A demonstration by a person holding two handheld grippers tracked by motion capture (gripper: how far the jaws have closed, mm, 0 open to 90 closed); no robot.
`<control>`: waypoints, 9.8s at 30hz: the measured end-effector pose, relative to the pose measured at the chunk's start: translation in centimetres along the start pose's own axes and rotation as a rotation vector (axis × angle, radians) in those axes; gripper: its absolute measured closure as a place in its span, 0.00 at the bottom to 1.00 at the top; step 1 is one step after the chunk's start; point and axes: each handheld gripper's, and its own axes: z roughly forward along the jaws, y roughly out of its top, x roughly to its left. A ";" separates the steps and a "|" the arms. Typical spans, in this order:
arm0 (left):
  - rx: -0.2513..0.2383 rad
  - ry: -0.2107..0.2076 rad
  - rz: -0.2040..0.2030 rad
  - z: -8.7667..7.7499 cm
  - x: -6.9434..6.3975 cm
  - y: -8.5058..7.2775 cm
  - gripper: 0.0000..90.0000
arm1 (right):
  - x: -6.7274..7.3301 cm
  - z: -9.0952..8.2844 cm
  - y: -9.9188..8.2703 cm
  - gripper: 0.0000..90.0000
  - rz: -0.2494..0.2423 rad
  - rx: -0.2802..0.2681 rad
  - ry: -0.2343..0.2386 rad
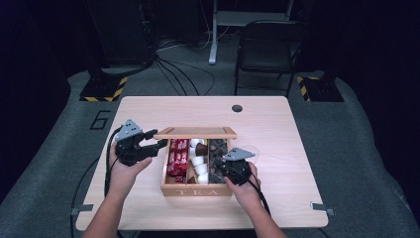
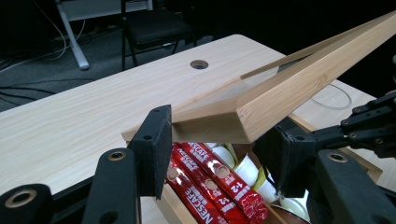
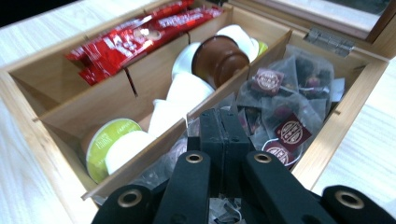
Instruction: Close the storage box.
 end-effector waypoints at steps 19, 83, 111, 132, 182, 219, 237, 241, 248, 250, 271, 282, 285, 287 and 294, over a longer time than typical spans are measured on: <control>-0.004 -0.002 0.000 0.0 0.0 -0.1 0.52 | 0.5 -2.3 1.8 1.00 -0.024 -0.071 0.014; 0.000 -0.003 -0.003 0.0 0.0 -0.1 0.52 | -4.1 -8.3 2.4 1.00 -0.017 -0.109 -0.153; -0.003 0.000 -0.002 0.1 0.0 -0.1 0.52 | -6.7 -7.7 1.5 1.00 0.021 -0.063 -0.215; 0.000 -0.001 0.000 0.0 0.0 -0.1 0.52 | -6.9 -6.0 0.5 1.00 0.027 -0.014 -0.218; 0.002 0.002 -0.001 0.0 -0.1 -0.2 0.52 | -4.5 -6.5 1.8 0.74 0.009 -0.041 -0.167; 0.025 0.017 0.000 -0.1 -0.8 -0.9 0.52 | -2.3 -7.2 6.4 0.49 -0.010 -0.151 -0.075; 0.071 0.015 0.007 -0.3 -1.2 -1.3 0.52 | -2.2 -7.2 5.4 0.50 -0.010 -0.156 -0.052; 0.086 0.012 0.018 -0.5 -1.2 -1.4 0.52 | -2.2 -7.3 5.2 0.51 -0.001 -0.149 -0.041; 0.084 0.016 0.032 -0.6 -1.5 -1.7 0.52 | -2.1 -7.6 4.6 0.51 0.005 -0.168 -0.027; 0.086 0.019 0.036 -0.6 -1.6 -1.9 0.52 | -2.0 -7.6 4.5 0.51 0.005 -0.164 -0.031; 0.077 0.017 0.057 -1.1 -2.6 -4.2 0.52 | -0.7 -7.9 2.4 0.51 -0.051 -0.158 -0.045; 0.102 -0.014 0.059 -1.4 -2.9 -6.2 0.54 | 0.1 -7.9 0.8 0.53 -0.092 -0.119 -0.058; 0.108 -0.013 0.064 -1.4 -3.0 -6.6 0.54 | 0.4 -8.0 0.2 0.54 -0.084 -0.128 -0.055; 0.114 -0.011 0.068 -1.3 -3.1 -7.0 0.54 | 0.5 -8.0 -0.2 0.54 -0.086 -0.123 -0.052; 0.141 -0.010 0.085 -1.1 -3.5 -8.0 0.54 | 0.8 -7.7 -1.3 0.55 -0.103 -0.087 -0.054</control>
